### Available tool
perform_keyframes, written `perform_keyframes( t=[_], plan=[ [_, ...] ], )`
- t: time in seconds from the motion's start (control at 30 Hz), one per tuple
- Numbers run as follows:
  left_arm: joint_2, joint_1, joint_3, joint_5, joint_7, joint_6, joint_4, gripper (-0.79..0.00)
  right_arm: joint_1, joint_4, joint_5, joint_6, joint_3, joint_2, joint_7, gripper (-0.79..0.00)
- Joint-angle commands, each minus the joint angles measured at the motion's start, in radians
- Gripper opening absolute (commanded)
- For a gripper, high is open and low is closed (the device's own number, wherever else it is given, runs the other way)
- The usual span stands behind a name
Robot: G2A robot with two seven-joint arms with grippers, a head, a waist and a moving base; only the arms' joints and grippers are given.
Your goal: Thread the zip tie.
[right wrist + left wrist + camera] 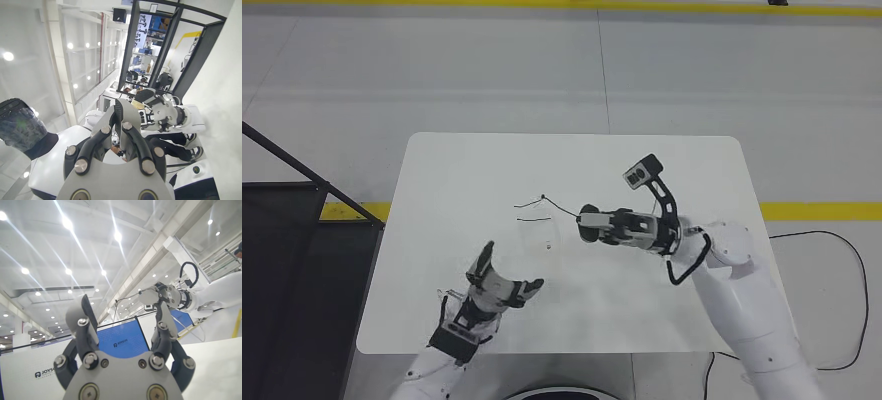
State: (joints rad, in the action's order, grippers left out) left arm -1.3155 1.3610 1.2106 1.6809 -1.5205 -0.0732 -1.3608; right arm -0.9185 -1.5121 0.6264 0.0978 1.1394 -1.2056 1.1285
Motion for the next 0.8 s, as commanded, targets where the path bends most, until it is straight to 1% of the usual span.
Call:
perform_keyframes(
  t=[0.0,0.07,0.13,0.23,0.3,0.4,0.43,0.47,0.53,0.63,0.7,0.73,0.77],
  plan=[
    [0.004,0.018,0.024,-0.020,-0.007,0.001,-0.018,0.000,0.010,0.004,-0.030,-0.036,-0.009,0.000,-0.022,-0.785],
    [0.009,0.039,0.056,-0.040,-0.012,0.001,-0.036,0.000,0.021,0.010,-0.058,-0.079,-0.016,0.000,-0.047,-0.785],
    [0.016,0.062,0.096,-0.060,-0.010,0.010,-0.057,0.000,0.035,0.019,-0.095,-0.147,-0.023,0.002,-0.067,-0.785],
    [0.024,0.085,0.141,-0.083,0.000,0.040,-0.079,0.000,0.045,0.019,-0.146,-0.180,-0.023,0.005,-0.101,-0.785],
    [0.030,0.100,0.170,-0.100,0.009,0.064,-0.093,0.000,0.040,0.006,-0.194,-0.158,-0.021,0.009,-0.117,-0.785],
    [0.035,0.116,0.206,-0.141,0.024,0.111,-0.110,0.000,0.020,-0.025,-0.301,-0.080,-0.016,0.018,-0.116,-0.785],
    [0.037,0.121,0.215,-0.157,0.032,0.138,-0.116,0.000,0.007,-0.040,-0.364,-0.043,-0.014,0.023,-0.128,-0.785],
    [0.038,0.123,0.220,-0.164,0.037,0.147,-0.118,0.000,-0.001,-0.048,-0.396,-0.030,-0.014,0.025,-0.135,-0.785],
    [0.040,0.128,0.234,-0.181,0.065,0.168,-0.122,0.000,-0.019,-0.073,-0.514,0.000,-0.018,0.032,-0.166,-0.785],
    [0.043,0.131,0.244,-0.203,0.121,0.205,-0.132,0.000,-0.050,-0.112,-0.661,0.006,-0.031,0.036,-0.258,-0.785],
    [0.044,0.132,0.246,-0.207,0.144,0.221,-0.137,0.000,-0.064,-0.120,-0.681,-0.004,-0.034,0.034,-0.312,-0.785],
    [0.044,0.132,0.246,-0.207,0.144,0.221,-0.137,0.000,-0.069,-0.122,-0.668,-0.006,-0.033,0.033,-0.330,-0.785],
    [0.044,0.132,0.246,-0.207,0.144,0.221,-0.137,0.000,-0.069,-0.122,-0.668,-0.006,-0.033,0.033,-0.330,-0.785]
  ],
)
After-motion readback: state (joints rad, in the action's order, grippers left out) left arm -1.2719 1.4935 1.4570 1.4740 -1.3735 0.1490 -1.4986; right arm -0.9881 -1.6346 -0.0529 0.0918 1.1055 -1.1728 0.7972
